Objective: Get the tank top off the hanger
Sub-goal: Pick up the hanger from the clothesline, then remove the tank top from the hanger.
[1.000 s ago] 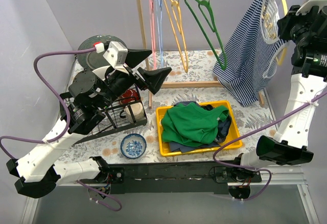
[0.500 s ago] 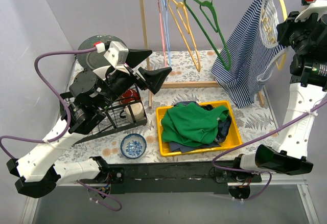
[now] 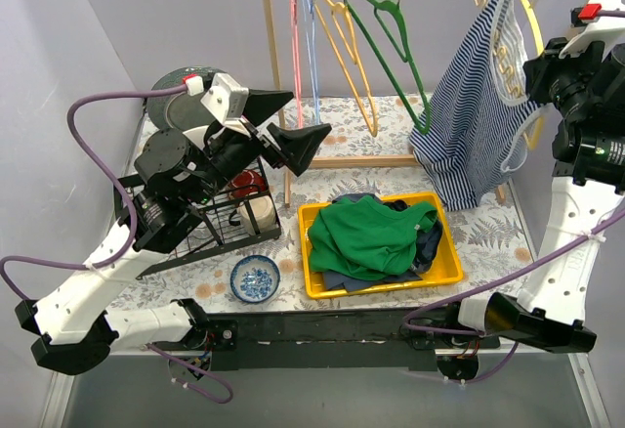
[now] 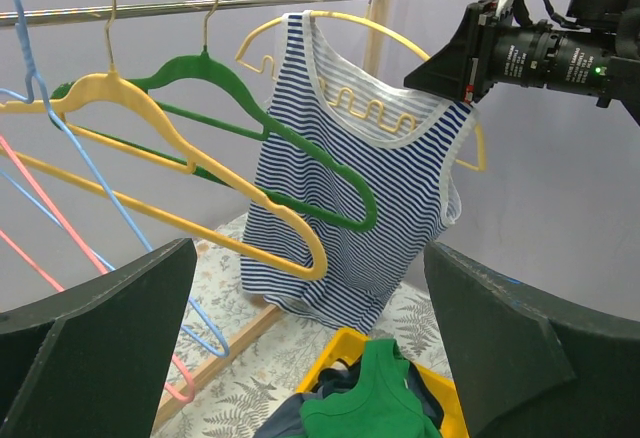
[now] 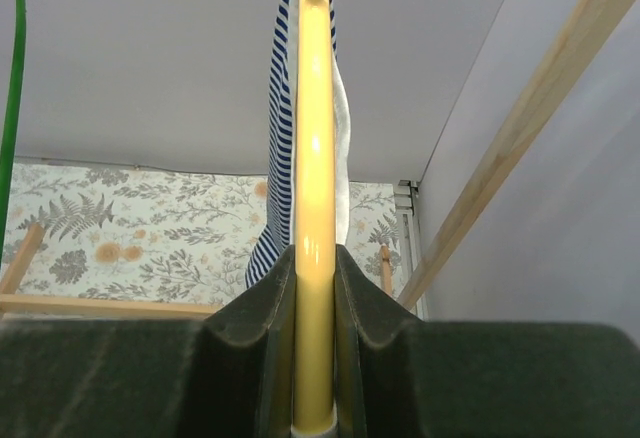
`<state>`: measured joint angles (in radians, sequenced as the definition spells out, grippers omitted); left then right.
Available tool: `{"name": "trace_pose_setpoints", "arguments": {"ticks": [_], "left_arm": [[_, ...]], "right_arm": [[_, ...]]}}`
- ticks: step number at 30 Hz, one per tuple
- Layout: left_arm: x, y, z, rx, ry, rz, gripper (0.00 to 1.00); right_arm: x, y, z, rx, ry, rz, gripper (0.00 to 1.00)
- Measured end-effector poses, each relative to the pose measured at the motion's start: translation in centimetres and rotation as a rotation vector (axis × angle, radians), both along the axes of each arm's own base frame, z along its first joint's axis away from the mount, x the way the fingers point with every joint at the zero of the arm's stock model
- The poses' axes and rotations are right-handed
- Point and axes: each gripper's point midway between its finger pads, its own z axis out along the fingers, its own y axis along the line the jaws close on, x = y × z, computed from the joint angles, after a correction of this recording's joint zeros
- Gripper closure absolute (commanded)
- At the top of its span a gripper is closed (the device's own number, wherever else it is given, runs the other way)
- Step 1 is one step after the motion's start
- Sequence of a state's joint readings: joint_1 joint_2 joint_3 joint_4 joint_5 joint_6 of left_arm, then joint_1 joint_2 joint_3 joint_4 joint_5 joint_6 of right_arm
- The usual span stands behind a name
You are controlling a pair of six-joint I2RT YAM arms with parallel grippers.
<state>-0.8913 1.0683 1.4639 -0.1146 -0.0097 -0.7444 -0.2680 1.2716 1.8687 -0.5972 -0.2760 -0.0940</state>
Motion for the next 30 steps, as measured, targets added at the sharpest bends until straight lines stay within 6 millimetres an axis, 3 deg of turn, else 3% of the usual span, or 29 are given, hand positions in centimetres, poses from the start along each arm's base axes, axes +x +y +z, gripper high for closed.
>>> {"name": "trace_pose_setpoints", "arguments": {"ticks": [11, 16, 20, 23, 27, 30], "left_arm": [[-0.4, -1.4, 2.3, -0.014, -0.008, -0.064, 0.02], [-0.2, -3.0, 5.3, -0.056, -0.015, -0.116, 0.06], [0.3, -5.5, 8.4, -0.107, -0.034, -0.189, 0.07], [1.0, -8.3, 9.6, -0.126, -0.034, -0.258, 0.07], [2.7, -12.3, 9.1, -0.134, -0.005, -0.337, 0.10], [3.9, -15.1, 7.1, -0.123, 0.032, -0.389, 0.12]], "right_arm": [[-2.5, 0.9, -0.1, 0.020, 0.013, 0.009, 0.99], [-4.5, 1.8, -0.6, 0.082, 0.050, 0.009, 0.99], [-7.5, 3.1, -0.3, 0.125, 0.034, 0.025, 0.99], [-10.3, 4.1, 0.3, 0.142, -0.007, 0.033, 0.99], [-13.1, 5.2, 1.0, 0.150, -0.057, 0.048, 0.99], [-14.0, 6.9, 0.6, 0.150, -0.077, 0.130, 0.99]]}}
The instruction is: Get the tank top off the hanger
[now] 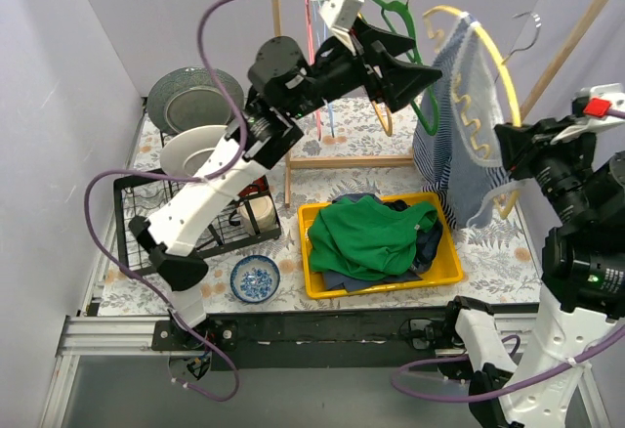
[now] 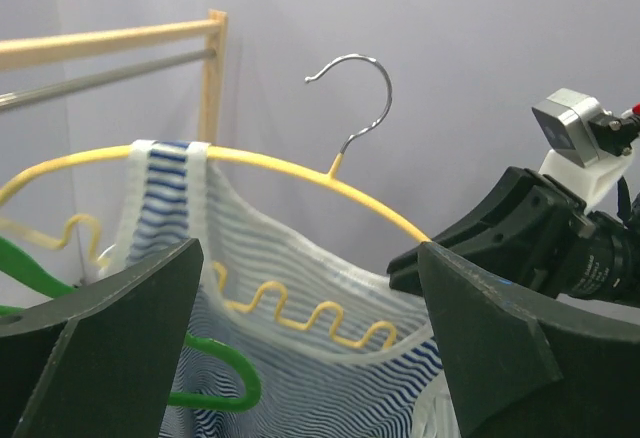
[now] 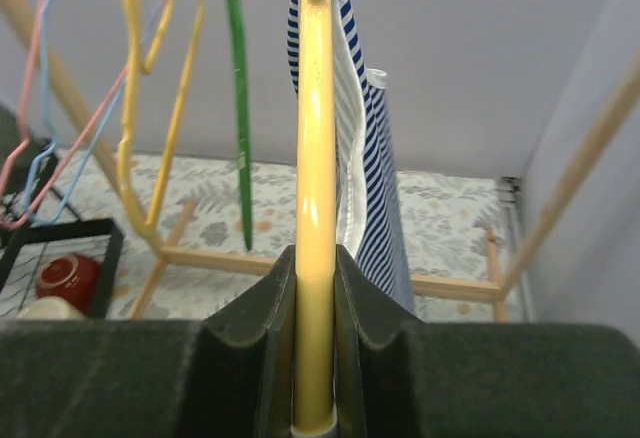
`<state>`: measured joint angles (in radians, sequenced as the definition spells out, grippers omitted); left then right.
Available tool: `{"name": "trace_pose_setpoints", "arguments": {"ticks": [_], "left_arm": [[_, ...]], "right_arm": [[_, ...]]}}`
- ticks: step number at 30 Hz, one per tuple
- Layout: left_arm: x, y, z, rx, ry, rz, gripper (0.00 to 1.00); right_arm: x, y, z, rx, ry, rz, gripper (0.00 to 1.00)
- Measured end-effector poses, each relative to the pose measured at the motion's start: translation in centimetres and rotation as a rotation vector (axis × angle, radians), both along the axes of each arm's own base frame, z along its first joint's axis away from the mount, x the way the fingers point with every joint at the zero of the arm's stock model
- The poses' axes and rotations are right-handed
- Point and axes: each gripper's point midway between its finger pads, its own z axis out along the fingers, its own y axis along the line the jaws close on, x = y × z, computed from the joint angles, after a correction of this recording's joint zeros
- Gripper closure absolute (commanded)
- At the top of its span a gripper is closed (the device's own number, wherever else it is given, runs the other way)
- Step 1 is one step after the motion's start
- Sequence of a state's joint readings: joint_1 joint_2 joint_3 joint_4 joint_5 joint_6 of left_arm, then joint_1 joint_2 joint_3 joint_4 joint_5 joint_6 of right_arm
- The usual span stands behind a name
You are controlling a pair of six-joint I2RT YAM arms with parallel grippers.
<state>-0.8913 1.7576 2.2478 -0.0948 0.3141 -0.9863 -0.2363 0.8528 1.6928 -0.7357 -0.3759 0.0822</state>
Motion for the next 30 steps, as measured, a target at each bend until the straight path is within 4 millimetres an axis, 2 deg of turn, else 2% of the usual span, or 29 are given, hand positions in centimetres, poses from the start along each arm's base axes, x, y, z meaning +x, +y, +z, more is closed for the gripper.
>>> {"name": "trace_pose_setpoints", "arguments": {"ticks": [4, 7, 13, 17, 20, 27, 30], "left_arm": [[1.2, -2.8, -2.6, 0.019, 0.024, -0.052, 0.18], [1.6, -4.1, -3.7, 0.021, 0.024, -0.086, 0.20], [1.0, -5.3, -4.4, 0.018, 0.009, -0.154, 0.23], [0.6, -5.5, -4.1, 0.001, -0.012, -0.176, 0.25], [0.7, -5.8, -4.2, -0.005, -0.018, -0.182, 0.30], [2.8, -8.0, -7.0, 0.023, 0.002, -0.152, 0.33], [3.4, -8.3, -7.0, 0.017, -0.003, -0.135, 0.36]], "right_arm": [[0.2, 2.5, -3.6, 0.007, 0.066, 0.150, 0.99], [0.3, 3.3, -4.8, 0.002, 0.109, 0.199, 0.99], [0.1, 4.1, -5.3, -0.004, 0.119, 0.249, 0.99], [-0.3, 4.6, -5.2, -0.005, 0.112, 0.278, 0.99], [-0.4, 4.9, -5.1, -0.004, 0.109, 0.297, 0.99], [0.3, 5.0, -5.4, 0.011, 0.135, 0.312, 0.99], [0.8, 5.0, -5.5, 0.017, 0.141, 0.314, 0.99]]}}
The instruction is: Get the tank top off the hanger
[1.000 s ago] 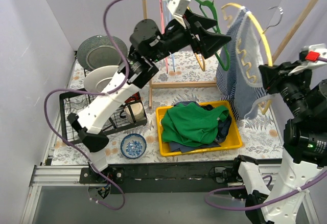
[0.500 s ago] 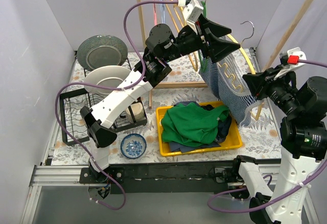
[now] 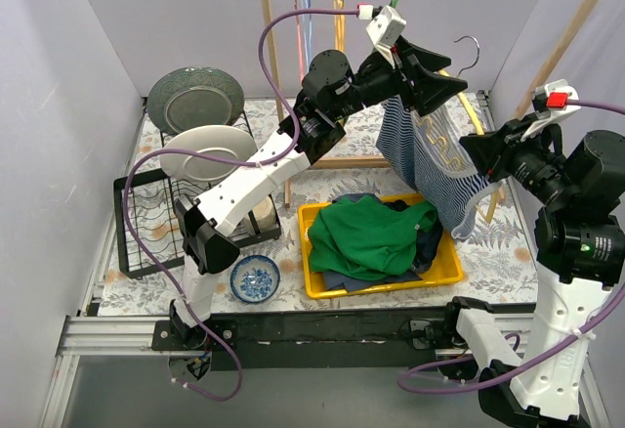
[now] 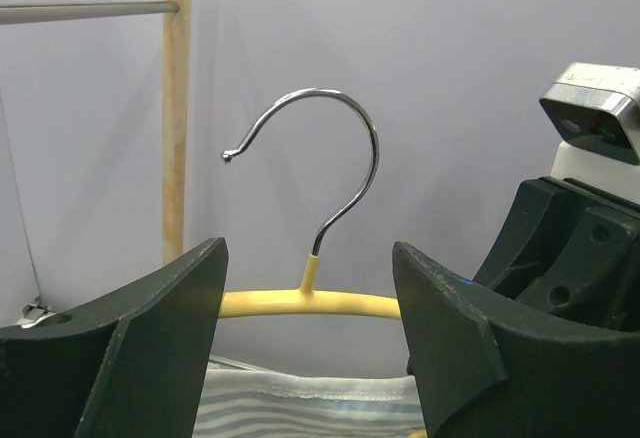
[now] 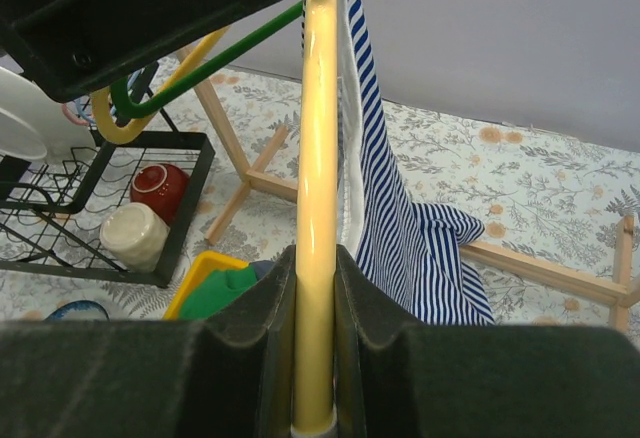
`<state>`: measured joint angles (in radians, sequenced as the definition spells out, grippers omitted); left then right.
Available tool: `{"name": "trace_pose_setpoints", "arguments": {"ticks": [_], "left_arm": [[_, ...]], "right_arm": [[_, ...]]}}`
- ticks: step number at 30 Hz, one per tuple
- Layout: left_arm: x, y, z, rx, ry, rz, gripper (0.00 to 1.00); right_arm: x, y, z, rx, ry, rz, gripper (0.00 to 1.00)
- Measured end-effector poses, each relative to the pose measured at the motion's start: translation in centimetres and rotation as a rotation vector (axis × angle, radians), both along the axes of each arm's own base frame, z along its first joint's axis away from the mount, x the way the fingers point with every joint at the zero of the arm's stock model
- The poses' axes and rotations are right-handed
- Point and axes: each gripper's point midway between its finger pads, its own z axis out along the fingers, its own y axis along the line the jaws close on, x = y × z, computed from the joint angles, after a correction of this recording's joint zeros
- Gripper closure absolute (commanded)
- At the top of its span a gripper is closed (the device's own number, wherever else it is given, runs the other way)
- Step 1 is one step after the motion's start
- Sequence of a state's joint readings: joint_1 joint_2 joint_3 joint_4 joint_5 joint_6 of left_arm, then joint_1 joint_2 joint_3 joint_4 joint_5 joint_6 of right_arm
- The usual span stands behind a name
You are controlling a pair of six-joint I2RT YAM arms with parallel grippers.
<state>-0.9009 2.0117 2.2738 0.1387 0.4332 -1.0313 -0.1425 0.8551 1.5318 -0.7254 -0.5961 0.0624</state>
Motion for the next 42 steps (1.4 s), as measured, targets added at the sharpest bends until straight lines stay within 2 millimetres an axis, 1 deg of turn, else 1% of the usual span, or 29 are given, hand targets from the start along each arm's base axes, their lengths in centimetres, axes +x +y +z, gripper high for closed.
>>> {"name": "trace_pose_setpoints", "arguments": {"ticks": [1, 2, 5, 9, 11, 15, 16, 22, 23, 24, 25, 26, 27, 28, 30, 31, 33, 34, 35, 37, 39, 40, 42], "left_arm": [[0.2, -0.1, -0.1, -0.001, -0.001, 0.006, 0.37], [0.3, -0.1, -0.1, -0.002, -0.002, 0.010, 0.41], [0.5, -0.1, 0.0, -0.006, 0.000, 0.021, 0.45], [0.6, -0.2, 0.1, -0.013, 0.001, 0.041, 0.43], [0.6, -0.4, 0.2, -0.016, -0.003, 0.059, 0.45], [0.5, -0.6, 0.3, -0.020, -0.013, 0.083, 0.59], [0.5, -0.7, 0.3, -0.021, -0.016, 0.086, 0.68], [-0.2, -1.1, 0.4, -0.020, -0.036, 0.084, 0.88], [-0.3, -1.2, 0.5, -0.022, -0.041, 0.084, 0.98], [-0.5, -1.2, 0.5, -0.022, -0.043, 0.086, 1.00], [-0.4, -1.3, 0.5, -0.020, -0.052, 0.091, 1.00], [-0.4, -1.2, 0.5, -0.018, -0.062, 0.093, 1.00], [-0.4, -1.3, 0.4, -0.016, -0.070, 0.096, 1.00], [-0.5, -1.3, 0.5, -0.017, -0.075, 0.097, 1.00], [-0.4, -1.3, 0.6, -0.024, -0.078, 0.105, 1.00], [-0.4, -1.4, 0.7, -0.030, -0.078, 0.109, 1.00], [-0.4, -1.4, 0.9, -0.044, -0.070, 0.130, 1.00], [-0.3, -1.4, 1.1, -0.053, -0.068, 0.141, 1.00], [-0.1, -1.3, 1.3, -0.064, -0.063, 0.160, 1.00], [0.4, -1.0, 1.8, -0.085, -0.059, 0.198, 1.00], [0.9, -0.7, 2.1, -0.101, -0.055, 0.239, 1.00], [1.3, -0.5, 2.4, -0.107, -0.054, 0.263, 1.00], [1.9, 0.0, 2.9, -0.122, -0.054, 0.307, 1.00]], "right_arm": [[0.1, 0.0, 0.0, 0.002, 0.002, 0.002, 0.99], [0.2, 0.0, 0.0, 0.002, 0.003, 0.003, 0.99], [0.3, 0.1, 0.0, 0.003, 0.002, 0.009, 0.99], [0.2, 0.1, 0.1, 0.002, -0.002, 0.009, 0.99], [0.1, 0.1, 0.2, 0.001, -0.005, 0.009, 0.99], [0.0, 0.2, 0.2, 0.001, -0.008, 0.014, 0.99], [0.0, 0.2, 0.2, 0.001, -0.008, 0.015, 0.99], [-0.4, 0.5, 0.3, 0.003, -0.012, 0.035, 0.99], [-0.4, 0.6, 0.3, 0.003, -0.012, 0.037, 0.99], [-0.4, 0.6, 0.3, 0.003, -0.013, 0.036, 0.99], [-0.4, 0.5, 0.3, 0.004, -0.013, 0.035, 0.97], [-0.4, 0.5, 0.4, 0.005, -0.013, 0.030, 0.92], [-0.4, 0.4, 0.4, 0.006, -0.013, 0.024, 0.83], [-0.4, 0.4, 0.4, 0.007, -0.014, 0.020, 0.66], [-0.4, 0.3, 0.6, 0.008, -0.017, 0.011, 0.56], [-0.4, 0.2, 1.0, 0.014, -0.024, 0.005, 0.50], [-0.4, -0.2, 2.3, 0.033, -0.047, -0.034, 0.46], [-0.4, -0.4, 3.0, 0.043, -0.059, -0.058, 0.42], [-0.4, -1.1, 4.0, 0.070, -0.075, -0.113, 0.42], [-0.6, -2.2, 5.2, 0.116, -0.097, -0.200, 0.41], [-1.2, -3.4, 6.6, 0.165, -0.127, -0.287, 0.41], [-1.8, -3.9, 7.3, 0.191, -0.149, -0.327, 0.41], [-2.8, -4.4, 8.4, 0.223, -0.182, -0.370, 0.42]]}}
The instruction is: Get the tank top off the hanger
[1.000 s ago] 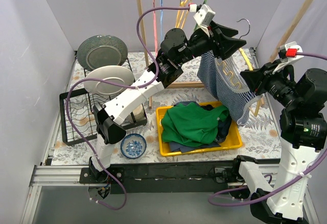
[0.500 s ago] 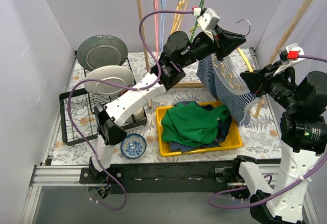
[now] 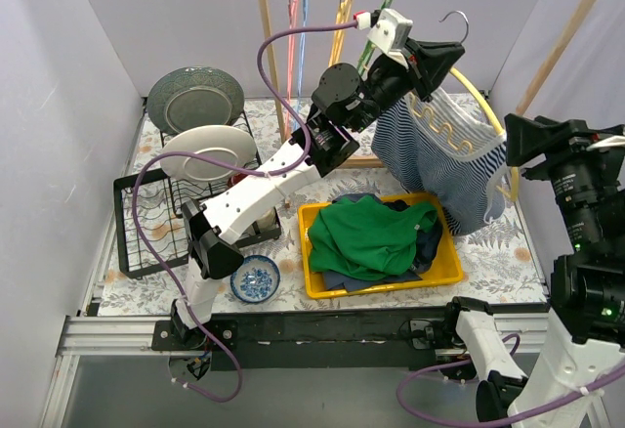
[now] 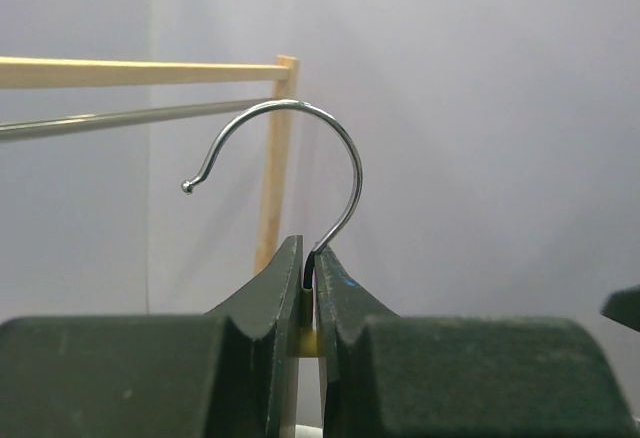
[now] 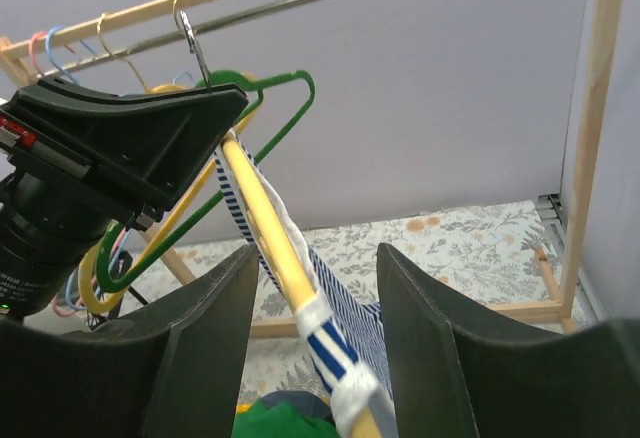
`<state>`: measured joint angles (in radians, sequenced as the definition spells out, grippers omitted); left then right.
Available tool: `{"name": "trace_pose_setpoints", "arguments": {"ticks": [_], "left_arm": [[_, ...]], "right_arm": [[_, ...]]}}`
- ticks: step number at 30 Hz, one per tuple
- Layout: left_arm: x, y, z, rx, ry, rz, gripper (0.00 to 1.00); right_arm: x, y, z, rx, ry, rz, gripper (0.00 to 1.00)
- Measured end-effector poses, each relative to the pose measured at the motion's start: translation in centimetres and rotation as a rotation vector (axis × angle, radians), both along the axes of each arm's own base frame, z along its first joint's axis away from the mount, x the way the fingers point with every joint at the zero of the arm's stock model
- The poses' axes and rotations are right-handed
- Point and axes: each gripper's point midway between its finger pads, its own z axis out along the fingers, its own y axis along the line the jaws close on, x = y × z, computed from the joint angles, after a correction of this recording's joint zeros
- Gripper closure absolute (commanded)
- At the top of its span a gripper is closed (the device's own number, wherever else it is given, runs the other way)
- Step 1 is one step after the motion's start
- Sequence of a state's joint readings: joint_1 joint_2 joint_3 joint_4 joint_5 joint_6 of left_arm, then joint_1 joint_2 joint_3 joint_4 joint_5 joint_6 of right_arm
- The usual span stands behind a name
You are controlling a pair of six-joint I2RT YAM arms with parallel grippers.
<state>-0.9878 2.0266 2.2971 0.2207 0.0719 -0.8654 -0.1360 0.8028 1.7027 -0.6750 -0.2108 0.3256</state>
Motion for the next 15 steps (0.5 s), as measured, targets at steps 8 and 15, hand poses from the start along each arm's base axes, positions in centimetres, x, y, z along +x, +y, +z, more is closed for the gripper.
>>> {"name": "trace_pose_setpoints", "arguments": {"ticks": [8, 15], "left_arm": [[1.9, 1.7, 1.6, -0.062, 0.003, 0.133, 1.00], [2.7, 2.2, 1.4, -0.066, 0.013, 0.191, 1.00]], "right_arm": [[-1.2, -0.5, 0.7, 0.063, -0.021, -0.042, 0.41], [-3.1, 0.9, 1.7, 0.085, -0.031, 0.027, 0.45]]}}
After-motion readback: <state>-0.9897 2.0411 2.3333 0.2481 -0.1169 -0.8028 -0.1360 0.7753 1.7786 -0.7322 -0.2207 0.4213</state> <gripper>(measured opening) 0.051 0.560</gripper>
